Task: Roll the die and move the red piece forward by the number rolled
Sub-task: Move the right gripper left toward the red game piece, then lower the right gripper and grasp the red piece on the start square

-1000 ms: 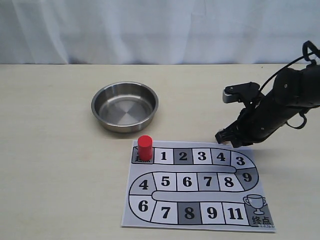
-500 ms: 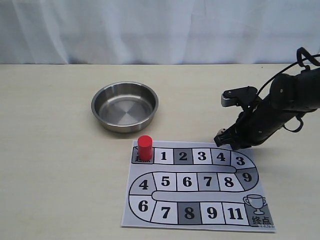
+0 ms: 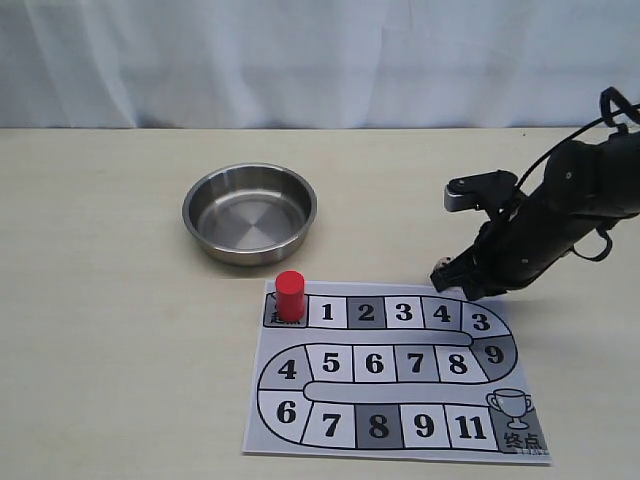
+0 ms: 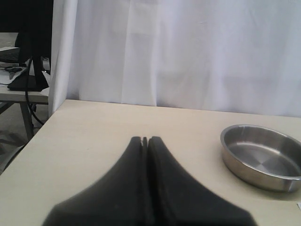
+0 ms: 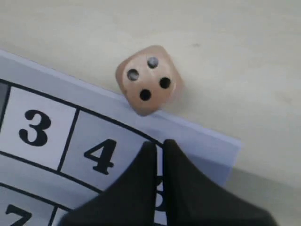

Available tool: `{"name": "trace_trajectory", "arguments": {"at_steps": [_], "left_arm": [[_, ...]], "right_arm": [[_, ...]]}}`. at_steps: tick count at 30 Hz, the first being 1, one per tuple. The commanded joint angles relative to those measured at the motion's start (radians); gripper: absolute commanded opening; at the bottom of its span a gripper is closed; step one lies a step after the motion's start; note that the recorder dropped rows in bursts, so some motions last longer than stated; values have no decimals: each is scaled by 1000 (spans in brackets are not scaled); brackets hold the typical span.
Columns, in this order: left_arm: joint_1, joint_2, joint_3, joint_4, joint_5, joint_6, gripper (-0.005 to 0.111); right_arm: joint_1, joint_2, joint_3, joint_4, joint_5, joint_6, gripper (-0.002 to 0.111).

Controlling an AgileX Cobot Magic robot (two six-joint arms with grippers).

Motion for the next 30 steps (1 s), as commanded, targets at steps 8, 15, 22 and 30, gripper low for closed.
{"name": "trace_trajectory", "arguments": {"at_steps": [8, 15, 22, 30], "left_arm": [[0, -1, -5, -2, -7, -2, 0], [0, -1, -5, -2, -9, -2, 0], [0, -1, -5, -2, -9, -2, 0], [0, -1, -5, -2, -9, -2, 0]], "right_arm": [[185, -174, 3, 67, 26, -30, 9], [333, -156, -3, 130, -46, 18, 62], [422, -67, -146, 139, 23, 52, 63], [434, 79, -300, 142, 46, 45, 63]]}}
